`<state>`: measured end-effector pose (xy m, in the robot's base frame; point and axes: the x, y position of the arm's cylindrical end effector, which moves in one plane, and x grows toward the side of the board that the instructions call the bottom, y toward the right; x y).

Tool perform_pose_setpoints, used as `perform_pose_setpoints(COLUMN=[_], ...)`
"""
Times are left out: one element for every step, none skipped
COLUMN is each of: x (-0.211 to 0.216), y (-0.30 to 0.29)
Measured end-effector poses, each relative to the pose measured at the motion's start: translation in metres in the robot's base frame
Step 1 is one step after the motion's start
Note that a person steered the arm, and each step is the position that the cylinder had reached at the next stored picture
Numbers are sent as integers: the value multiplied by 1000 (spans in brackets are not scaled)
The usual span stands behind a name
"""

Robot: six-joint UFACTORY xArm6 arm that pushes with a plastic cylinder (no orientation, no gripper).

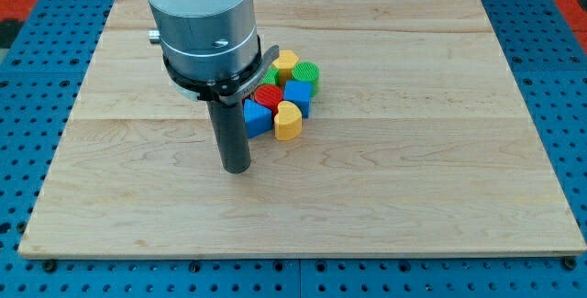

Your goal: Push the group of blocks bit up

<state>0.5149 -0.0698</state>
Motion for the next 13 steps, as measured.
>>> perform_pose_setpoints(x=[4, 5, 6, 10, 10, 11, 11, 11, 11, 7, -2, -33, -59], y=[5, 10, 20, 28, 50, 67, 90, 112, 124, 106, 80, 68, 58])
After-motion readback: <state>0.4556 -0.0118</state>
